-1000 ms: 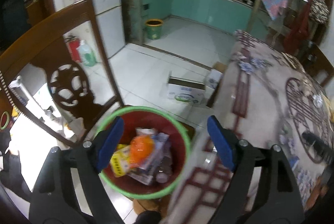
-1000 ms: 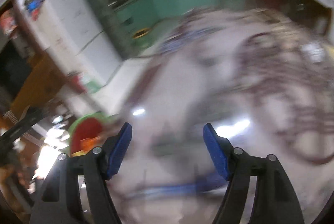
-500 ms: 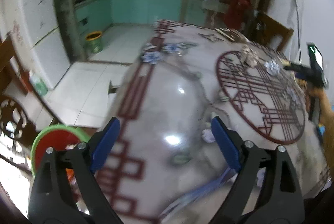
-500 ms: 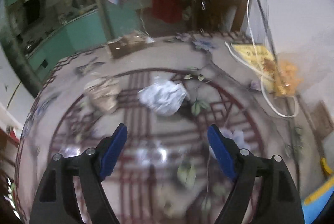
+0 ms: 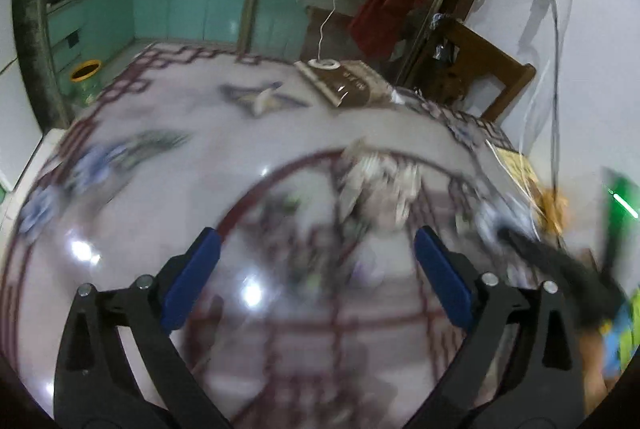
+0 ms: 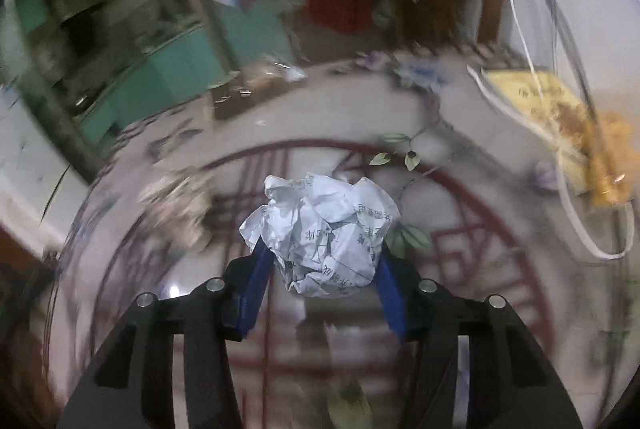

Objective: Collect trash
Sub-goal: 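Grasp the crumpled foil ball with the right gripper while the left gripper grasps crumpled newspaper, then carry the foil ball and newspaper over the red bucket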

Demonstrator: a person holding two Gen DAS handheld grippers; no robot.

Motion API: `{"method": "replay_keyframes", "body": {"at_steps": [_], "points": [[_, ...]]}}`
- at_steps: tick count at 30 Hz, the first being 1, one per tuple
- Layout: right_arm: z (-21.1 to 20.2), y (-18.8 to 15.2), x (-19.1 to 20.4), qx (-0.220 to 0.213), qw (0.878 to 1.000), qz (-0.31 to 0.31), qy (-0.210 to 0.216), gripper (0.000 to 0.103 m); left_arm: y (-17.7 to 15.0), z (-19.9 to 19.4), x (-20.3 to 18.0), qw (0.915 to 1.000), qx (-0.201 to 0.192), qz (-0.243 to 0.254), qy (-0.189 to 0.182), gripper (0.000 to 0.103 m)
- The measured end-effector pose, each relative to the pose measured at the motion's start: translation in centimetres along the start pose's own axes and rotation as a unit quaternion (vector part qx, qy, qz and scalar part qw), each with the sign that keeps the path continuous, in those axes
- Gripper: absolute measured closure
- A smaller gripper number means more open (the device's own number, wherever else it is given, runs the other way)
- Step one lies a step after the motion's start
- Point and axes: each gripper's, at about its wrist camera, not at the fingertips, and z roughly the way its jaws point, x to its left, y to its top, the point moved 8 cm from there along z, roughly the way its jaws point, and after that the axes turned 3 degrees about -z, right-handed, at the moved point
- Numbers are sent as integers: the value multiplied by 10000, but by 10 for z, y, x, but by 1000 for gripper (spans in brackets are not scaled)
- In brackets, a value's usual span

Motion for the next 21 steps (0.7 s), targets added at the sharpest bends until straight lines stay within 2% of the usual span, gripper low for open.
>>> {"method": "replay_keyframes", "body": {"at_steps": [2,4,6,7,8,9,10,12,14,17,21], "points": [[-37,-18,2,38,9986,-496,-156,55,13,29,-18,10000,-71,10,9,6],[-65,-34,2,77,9982,-579,-142,55,18,54,-30,10000,-10,-7,7,5],[-80,-45,1,106,9992,-383,48,55,15,85,-37,9991,403,-78,128,5],[-90,-50,1,117,9995,-215,195,55,10,97,-39,9978,638,-130,137,10],[-94,-53,3,134,9994,-163,259,55,4,107,-41,9961,848,-201,130,47],[-96,-54,5,147,9993,-163,294,55,-1,108,-41,9952,945,-238,116,63],[-100,-55,10,146,9992,-216,311,55,-3,104,-41,9950,956,-258,94,64],[-109,-57,19,75,9991,-349,250,55,-7,82,-43,9962,848,-191,-93,66],[-119,-58,28,12,9988,-442,205,55,-6,38,-46,9985,456,275,-103,67],[-134,-70,47,88,9985,-469,259,55,-13,-39,-47,9958,-98,906,-113,67],[-156,-92,79,149,9975,-622,286,54,-37,-130,-27,9937,-244,1075,-179,66]]}}
